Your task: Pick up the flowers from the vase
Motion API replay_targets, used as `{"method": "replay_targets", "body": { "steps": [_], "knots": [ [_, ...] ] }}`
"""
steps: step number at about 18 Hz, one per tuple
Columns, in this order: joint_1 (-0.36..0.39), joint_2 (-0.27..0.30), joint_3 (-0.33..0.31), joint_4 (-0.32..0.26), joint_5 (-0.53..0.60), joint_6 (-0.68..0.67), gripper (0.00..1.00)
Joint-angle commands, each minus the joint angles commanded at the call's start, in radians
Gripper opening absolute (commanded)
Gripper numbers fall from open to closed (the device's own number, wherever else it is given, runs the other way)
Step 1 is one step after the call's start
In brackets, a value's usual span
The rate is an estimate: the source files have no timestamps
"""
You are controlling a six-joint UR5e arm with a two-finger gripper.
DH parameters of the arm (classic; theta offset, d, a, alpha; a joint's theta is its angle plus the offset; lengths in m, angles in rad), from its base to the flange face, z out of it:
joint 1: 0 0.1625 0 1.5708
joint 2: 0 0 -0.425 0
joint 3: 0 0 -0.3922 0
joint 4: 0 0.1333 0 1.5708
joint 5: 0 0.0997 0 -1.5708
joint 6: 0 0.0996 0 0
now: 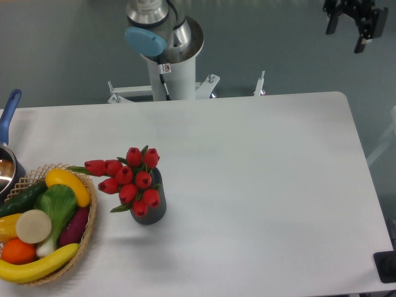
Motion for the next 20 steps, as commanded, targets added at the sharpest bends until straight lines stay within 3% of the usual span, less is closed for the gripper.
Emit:
{"method": "replay_targets", "body": {
  "steps": [5, 11, 17, 20],
  "knots": [
    [-0.024, 0.017, -0.009, 0.002, 0.002, -0.011, 1.0],
    [-0.069, 0.035, -0.081, 0.012, -0.125, -0.293, 1.0],
    [-0.159, 0.077, -0.239, 0.167, -0.253, -0.503, 1.0],
    [-0.244, 0.063, -0.253, 0.21, -0.264, -0.638, 1.0]
  ]
}}
